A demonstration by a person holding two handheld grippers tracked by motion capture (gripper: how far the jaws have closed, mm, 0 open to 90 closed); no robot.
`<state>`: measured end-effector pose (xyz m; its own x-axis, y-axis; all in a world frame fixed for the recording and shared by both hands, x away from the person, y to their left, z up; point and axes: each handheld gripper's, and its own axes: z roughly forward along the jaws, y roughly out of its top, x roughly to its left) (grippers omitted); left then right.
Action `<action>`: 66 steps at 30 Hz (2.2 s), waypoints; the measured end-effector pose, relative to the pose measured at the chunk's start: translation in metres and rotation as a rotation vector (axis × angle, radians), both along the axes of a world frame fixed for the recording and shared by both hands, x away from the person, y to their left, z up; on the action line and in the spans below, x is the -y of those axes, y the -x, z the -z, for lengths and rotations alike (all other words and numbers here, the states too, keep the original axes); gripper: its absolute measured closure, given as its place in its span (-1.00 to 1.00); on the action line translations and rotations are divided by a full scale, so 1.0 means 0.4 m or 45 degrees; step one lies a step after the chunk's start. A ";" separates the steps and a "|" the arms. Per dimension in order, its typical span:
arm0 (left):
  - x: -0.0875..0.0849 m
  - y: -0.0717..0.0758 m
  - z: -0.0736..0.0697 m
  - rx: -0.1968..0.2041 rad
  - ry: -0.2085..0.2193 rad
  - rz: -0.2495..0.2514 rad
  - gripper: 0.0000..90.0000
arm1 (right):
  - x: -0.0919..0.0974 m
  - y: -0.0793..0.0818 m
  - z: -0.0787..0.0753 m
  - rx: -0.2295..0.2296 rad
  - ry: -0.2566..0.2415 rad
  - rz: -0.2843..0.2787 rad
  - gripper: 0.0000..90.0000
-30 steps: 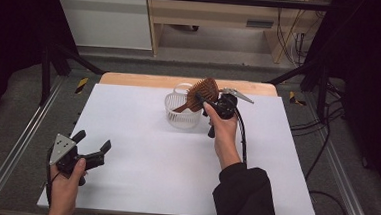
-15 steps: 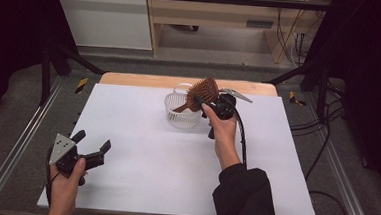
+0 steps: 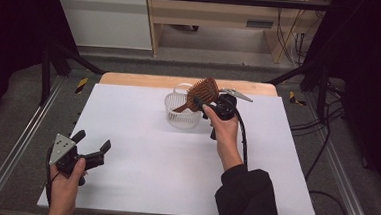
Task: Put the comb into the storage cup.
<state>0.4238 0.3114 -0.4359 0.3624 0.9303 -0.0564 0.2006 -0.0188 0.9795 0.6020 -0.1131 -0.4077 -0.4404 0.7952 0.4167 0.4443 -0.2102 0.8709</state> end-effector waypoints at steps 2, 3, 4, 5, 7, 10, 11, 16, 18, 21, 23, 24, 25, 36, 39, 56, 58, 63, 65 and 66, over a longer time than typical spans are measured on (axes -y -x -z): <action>0.000 0.000 0.000 0.000 0.001 -0.001 -0.95 | 0.000 0.001 -0.002 0.000 0.008 0.002 -0.81; 0.000 0.000 0.000 -0.001 0.001 0.000 -0.95 | 0.000 0.001 -0.002 0.001 0.012 0.006 -0.82; 0.000 0.000 0.000 -0.001 0.000 0.000 -0.95 | 0.001 0.001 -0.002 0.002 0.014 0.006 -0.82; 0.000 0.000 0.000 -0.001 0.001 0.000 -0.95 | 0.002 0.002 -0.002 0.000 0.015 0.008 -0.83; -0.001 0.000 0.000 0.000 0.000 -0.001 -0.95 | 0.004 0.002 -0.003 -0.005 0.014 0.016 -0.84; -0.001 0.000 0.000 0.000 0.000 -0.001 -0.95 | 0.007 0.004 -0.006 -0.001 0.016 0.017 -0.85; -0.001 0.000 0.000 0.000 0.000 -0.001 -0.95 | 0.008 0.004 -0.007 0.000 0.016 0.018 -0.85; 0.000 0.000 0.000 0.001 -0.001 0.000 -0.95 | 0.010 0.007 -0.009 0.005 0.033 0.021 -0.85; -0.001 0.000 -0.001 0.002 -0.002 -0.001 -0.95 | 0.011 0.008 -0.010 0.011 0.043 0.025 -0.86; -0.002 0.000 0.000 0.002 0.000 -0.002 -0.95 | 0.013 0.011 -0.014 0.019 0.067 0.035 -0.86; -0.002 0.000 0.000 0.001 -0.001 -0.002 -0.95 | 0.016 0.013 -0.016 0.022 0.081 0.043 -0.88; -0.001 0.000 0.000 0.001 -0.002 -0.002 -0.95 | 0.017 0.014 -0.017 0.021 0.083 0.048 -0.88; -0.001 0.000 0.000 0.001 -0.003 -0.001 -0.95 | 0.019 0.015 -0.019 0.026 0.084 0.053 -0.88; -0.002 0.000 -0.001 0.002 -0.001 -0.003 -0.95 | 0.031 0.029 -0.034 0.059 0.118 0.050 -0.90; -0.002 0.000 0.000 0.001 -0.005 -0.001 -0.95 | 0.035 0.032 -0.039 0.071 0.133 0.054 -0.90; -0.001 -0.001 0.000 0.000 -0.006 -0.002 -0.95 | 0.053 0.056 -0.062 0.136 0.278 0.142 -0.86; -0.001 -0.001 0.001 -0.001 -0.007 -0.003 -0.95 | 0.057 0.059 -0.066 0.152 0.292 0.150 -0.84; 0.000 -0.001 0.001 0.000 -0.009 -0.001 -0.95 | 0.068 0.065 -0.071 0.172 0.311 0.166 -0.84; 0.001 -0.002 0.001 0.000 -0.011 0.000 -0.95 | 0.072 0.068 -0.074 0.179 0.315 0.169 -0.83; 0.000 -0.002 0.001 0.000 -0.012 -0.001 -0.95 | 0.074 0.070 -0.075 0.183 0.321 0.172 -0.83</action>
